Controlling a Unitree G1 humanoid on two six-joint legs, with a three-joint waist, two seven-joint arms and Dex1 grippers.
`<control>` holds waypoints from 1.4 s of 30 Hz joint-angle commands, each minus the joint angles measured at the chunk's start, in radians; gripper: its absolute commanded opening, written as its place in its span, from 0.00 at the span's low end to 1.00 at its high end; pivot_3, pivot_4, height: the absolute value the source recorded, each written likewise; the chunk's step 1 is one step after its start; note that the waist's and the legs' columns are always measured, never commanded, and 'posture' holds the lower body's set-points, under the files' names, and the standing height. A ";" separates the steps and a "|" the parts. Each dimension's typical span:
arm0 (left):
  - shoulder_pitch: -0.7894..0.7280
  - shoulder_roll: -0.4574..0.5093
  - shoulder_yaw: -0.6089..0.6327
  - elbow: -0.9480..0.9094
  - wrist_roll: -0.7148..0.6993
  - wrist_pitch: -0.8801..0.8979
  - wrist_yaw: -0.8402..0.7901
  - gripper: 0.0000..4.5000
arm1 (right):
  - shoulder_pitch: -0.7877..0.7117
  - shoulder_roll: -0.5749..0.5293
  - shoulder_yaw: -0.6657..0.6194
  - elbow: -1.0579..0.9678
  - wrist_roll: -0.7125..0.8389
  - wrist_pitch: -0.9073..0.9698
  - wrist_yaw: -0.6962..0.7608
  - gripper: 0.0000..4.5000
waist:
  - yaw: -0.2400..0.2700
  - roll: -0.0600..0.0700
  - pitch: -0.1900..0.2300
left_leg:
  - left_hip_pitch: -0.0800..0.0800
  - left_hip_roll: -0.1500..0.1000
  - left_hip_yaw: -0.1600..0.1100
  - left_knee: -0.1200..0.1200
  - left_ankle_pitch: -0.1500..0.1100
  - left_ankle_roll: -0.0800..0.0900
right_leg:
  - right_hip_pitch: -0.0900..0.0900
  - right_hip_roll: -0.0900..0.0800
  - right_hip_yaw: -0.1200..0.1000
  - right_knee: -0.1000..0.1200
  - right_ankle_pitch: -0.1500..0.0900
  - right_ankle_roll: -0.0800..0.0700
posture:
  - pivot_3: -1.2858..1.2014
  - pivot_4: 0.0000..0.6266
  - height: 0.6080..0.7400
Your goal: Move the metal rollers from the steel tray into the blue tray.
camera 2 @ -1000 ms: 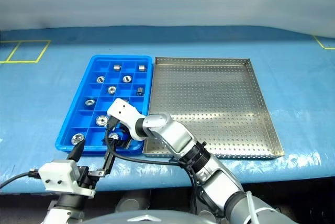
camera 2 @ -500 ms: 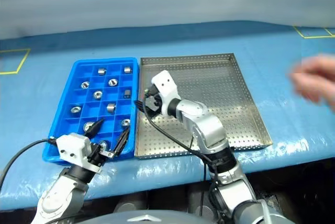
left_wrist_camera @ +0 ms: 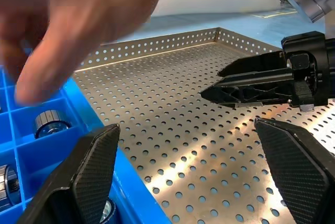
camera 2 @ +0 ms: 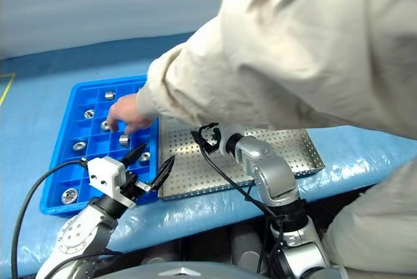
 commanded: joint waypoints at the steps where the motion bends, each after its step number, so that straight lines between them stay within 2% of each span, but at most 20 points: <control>1: 0.002 0.000 -0.004 -0.013 -0.007 -0.003 -0.002 1.00 | -0.004 0.000 -0.006 -0.037 0.010 -0.001 -0.003 1.00 | 0.000 0.000 0.000 | 0.000 0.000 0.000 0.000 0.000 0.000 | 0.000 0.000 0.000 0.000 0.000 0.000 | 0.52 0.24 1.00; 42: 0.033 -0.007 -0.011 -0.019 0.004 -0.012 0.003 1.00 | -0.002 -0.007 0.020 -0.022 0.007 0.011 0.001 1.00 | 0.001 0.000 0.000 | 0.000 0.000 0.001 0.000 0.000 0.000 | 0.000 0.001 0.002 0.000 0.002 0.003 | 0.53 0.24 1.00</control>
